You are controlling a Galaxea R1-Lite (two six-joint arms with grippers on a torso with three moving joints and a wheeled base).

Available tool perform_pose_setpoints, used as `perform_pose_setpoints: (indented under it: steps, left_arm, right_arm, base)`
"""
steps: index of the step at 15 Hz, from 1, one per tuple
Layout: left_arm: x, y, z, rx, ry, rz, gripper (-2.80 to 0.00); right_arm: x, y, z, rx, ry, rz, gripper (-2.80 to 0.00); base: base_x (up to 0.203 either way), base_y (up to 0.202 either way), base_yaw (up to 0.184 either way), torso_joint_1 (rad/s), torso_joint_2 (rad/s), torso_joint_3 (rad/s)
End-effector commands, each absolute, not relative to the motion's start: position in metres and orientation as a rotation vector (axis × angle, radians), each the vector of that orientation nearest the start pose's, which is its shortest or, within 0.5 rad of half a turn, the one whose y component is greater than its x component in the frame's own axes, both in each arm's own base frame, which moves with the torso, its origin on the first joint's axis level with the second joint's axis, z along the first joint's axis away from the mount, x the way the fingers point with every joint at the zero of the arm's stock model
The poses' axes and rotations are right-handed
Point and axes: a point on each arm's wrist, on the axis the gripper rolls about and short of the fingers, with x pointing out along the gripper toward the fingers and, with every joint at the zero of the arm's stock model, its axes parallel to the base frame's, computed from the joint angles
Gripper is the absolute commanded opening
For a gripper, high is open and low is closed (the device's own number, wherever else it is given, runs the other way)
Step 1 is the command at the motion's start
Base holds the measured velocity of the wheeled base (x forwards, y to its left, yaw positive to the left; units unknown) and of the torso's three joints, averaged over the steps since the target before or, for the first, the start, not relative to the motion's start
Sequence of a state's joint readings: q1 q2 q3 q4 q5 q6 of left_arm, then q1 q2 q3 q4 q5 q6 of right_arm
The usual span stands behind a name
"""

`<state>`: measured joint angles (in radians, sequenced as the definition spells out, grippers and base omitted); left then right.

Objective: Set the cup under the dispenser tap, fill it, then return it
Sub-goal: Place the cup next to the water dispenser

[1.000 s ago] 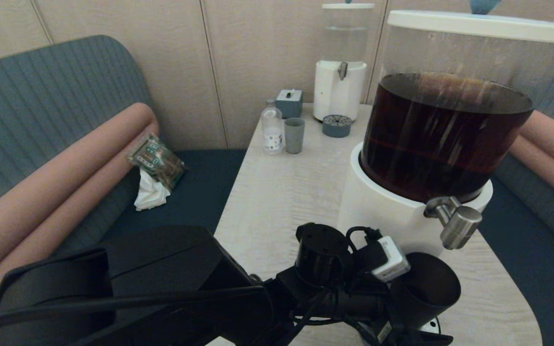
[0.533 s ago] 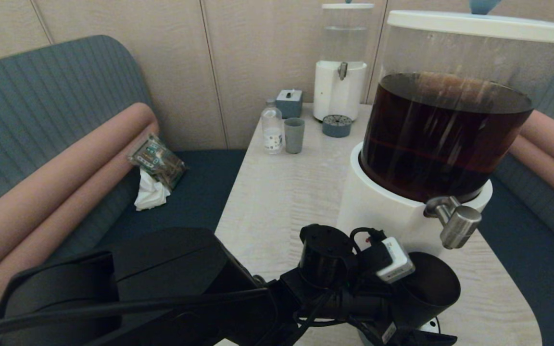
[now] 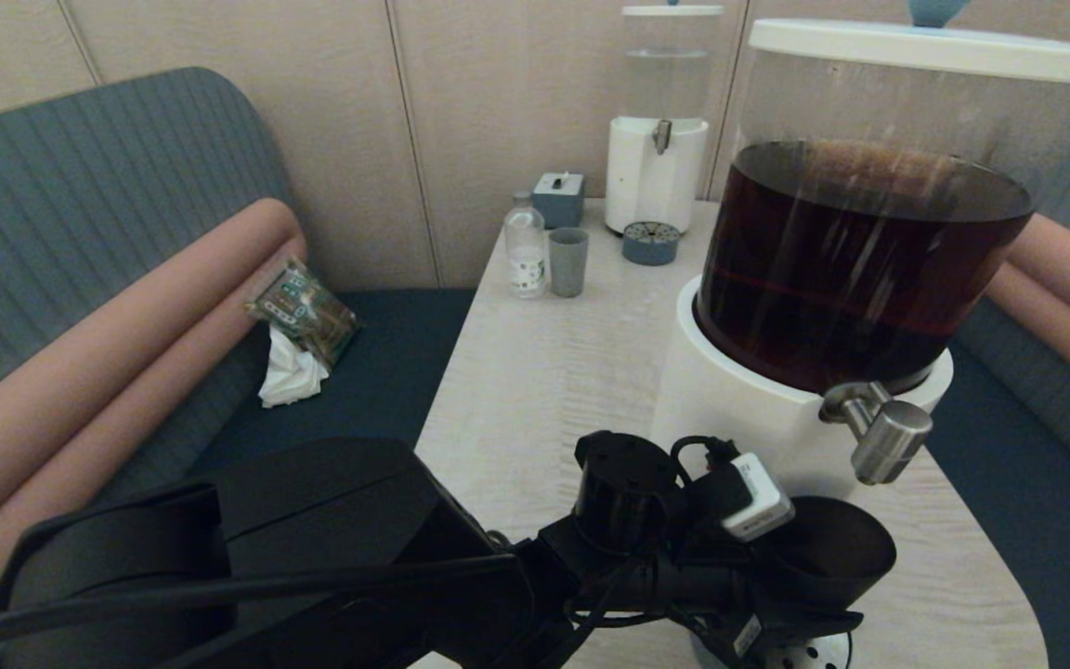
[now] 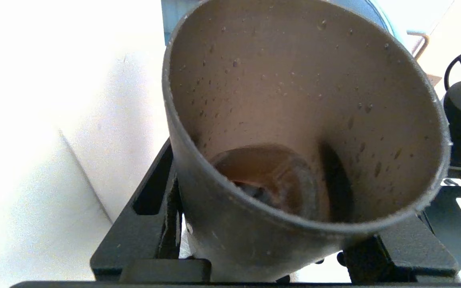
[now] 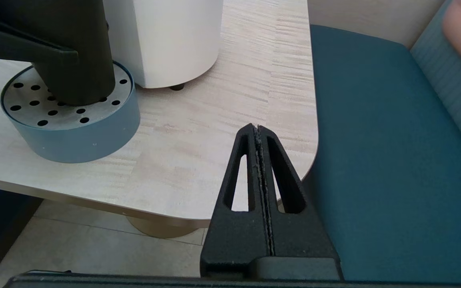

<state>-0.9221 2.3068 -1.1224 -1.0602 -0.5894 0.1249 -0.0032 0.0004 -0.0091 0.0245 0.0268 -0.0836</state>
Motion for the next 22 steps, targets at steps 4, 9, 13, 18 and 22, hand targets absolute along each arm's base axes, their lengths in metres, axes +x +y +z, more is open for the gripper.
perform_pose_setpoints:
  steps: [4, 9, 13, 18, 22]
  left_arm:
    - [0.245, -0.349, 0.083, 0.123, 0.038, -1.518, -2.80]
    - [0.222, -0.319, 0.095, 0.132, 0.083, -1.497, -2.80]
    - [0.206, -0.290, 0.109, 0.130, 0.077, -1.436, -2.80]
    - [0.206, -0.249, 0.129, 0.077, 0.088, -1.234, -2.80]
    - [0.232, -0.212, 0.139, 0.036, 0.062, -1.049, -2.80]
  right_arm:
    - [-0.024, 0.001, 0.075, -0.084, 0.013, 0.025, -2.80]
    - [-0.024, 0.001, 0.075, -0.084, 0.013, 0.025, -2.80]
    - [-0.024, 0.001, 0.076, -0.084, 0.014, 0.025, -2.80]
    - [-0.024, 0.001, 0.076, -0.084, 0.014, 0.025, -2.80]
    - [-0.024, 0.001, 0.075, -0.084, 0.013, 0.025, -2.80]
  base:
    - [0.000, 0.000, 0.000, 0.000, 0.00, 0.000]
    - [0.000, 0.000, 0.000, 0.000, 0.00, 0.000]
    - [0.000, 0.000, 0.000, 0.000, 0.00, 0.000]
    - [0.000, 0.000, 0.000, 0.000, 0.00, 0.000]
    - [0.000, 0.000, 0.000, 0.000, 0.00, 0.000]
